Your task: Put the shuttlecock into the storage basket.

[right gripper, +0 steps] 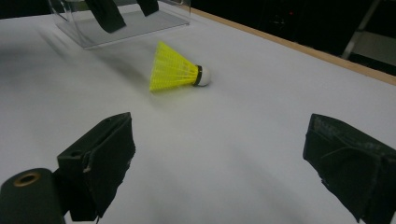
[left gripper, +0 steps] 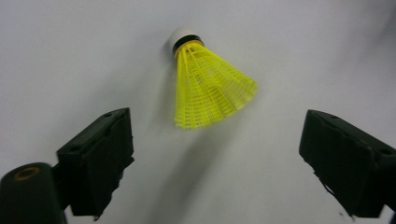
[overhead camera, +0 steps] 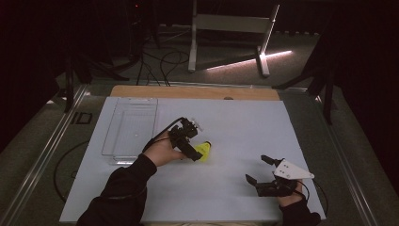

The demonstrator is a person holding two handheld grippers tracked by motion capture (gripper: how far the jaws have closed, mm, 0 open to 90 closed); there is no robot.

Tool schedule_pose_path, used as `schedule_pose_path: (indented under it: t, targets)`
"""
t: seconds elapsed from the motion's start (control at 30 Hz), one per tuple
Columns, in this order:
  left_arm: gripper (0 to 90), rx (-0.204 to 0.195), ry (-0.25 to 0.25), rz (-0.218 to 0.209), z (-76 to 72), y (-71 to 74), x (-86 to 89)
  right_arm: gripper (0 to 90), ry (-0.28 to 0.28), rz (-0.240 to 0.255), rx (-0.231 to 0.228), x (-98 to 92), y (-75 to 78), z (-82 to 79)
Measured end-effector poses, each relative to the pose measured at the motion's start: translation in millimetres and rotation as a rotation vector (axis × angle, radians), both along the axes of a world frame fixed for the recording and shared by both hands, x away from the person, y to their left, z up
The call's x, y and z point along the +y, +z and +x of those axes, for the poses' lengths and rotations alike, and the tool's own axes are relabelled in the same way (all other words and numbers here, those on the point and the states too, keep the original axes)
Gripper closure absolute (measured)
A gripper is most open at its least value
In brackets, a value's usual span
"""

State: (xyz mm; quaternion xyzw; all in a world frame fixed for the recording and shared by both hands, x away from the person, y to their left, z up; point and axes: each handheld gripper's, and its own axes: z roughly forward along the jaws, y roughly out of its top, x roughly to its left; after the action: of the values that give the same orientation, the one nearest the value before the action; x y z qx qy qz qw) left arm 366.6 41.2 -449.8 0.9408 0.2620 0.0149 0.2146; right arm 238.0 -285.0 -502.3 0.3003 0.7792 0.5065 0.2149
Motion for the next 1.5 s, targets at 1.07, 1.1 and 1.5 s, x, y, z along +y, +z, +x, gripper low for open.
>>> schedule_pose_path:
  t: [1.07, 1.1, 1.5]
  targets:
    - [64.6, -0.006, -0.013, 0.107, 27.1, -39.0, -23.3, 8.7, 0.009, -0.003, 0.008, 0.1, -0.9, 0.4]
    - [66.1, -0.005, -0.021, 0.113, 27.1, -39.5, -24.4, 8.7, 0.009, -0.002, 0.008, 0.1, -0.8, 0.3]
    - [89.0, -0.009, -0.026, 0.12, 27.9, -41.6, -28.2, 8.7, 0.01, -0.004, 0.009, -0.1, -1.1, 0.6]
